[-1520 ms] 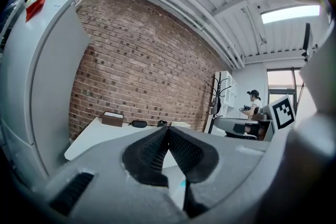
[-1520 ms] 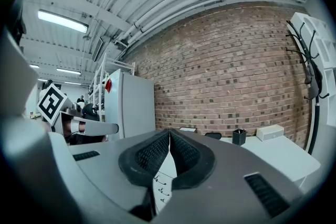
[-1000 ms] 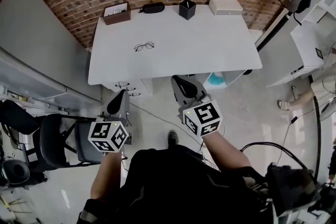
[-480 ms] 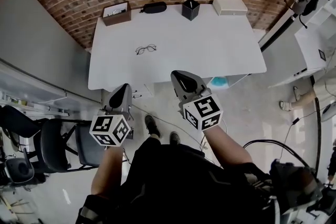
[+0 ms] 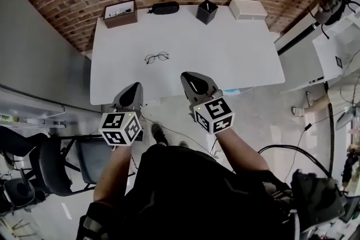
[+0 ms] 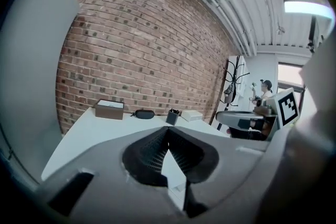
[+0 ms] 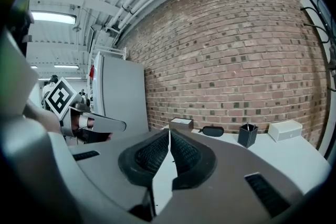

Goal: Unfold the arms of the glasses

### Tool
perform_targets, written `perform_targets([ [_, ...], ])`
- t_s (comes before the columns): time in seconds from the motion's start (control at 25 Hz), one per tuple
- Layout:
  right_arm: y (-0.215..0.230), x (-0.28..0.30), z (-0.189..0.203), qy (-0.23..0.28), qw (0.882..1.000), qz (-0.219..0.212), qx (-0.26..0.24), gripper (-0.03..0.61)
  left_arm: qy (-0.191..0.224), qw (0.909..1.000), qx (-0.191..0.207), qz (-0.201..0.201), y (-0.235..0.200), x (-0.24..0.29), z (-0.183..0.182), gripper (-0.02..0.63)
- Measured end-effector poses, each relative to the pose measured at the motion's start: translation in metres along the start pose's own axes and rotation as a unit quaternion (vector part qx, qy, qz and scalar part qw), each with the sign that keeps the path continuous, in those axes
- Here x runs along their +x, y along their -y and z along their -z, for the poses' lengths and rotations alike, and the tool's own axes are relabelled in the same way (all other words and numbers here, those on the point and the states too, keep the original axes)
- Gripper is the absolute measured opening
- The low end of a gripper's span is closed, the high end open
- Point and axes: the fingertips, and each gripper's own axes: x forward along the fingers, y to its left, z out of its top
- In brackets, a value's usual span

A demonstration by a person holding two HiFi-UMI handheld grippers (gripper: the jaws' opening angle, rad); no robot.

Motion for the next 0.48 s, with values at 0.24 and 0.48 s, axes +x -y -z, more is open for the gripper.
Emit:
perform_targets([
  [0.24, 0.013, 0.05, 0.017, -0.036, 0.999, 0.022, 0.006, 0.011, -0.023, 0.9991, -0.029, 0.02, -0.038, 0.036, 0.009, 0.008],
  [0.48, 0.021, 0.088, 0.044, -0.081, 0.996, 0.038, 0.005, 0.011, -0.049, 0.9977, -0.034, 0.032, -0.069, 0.068, 0.023, 0.009],
])
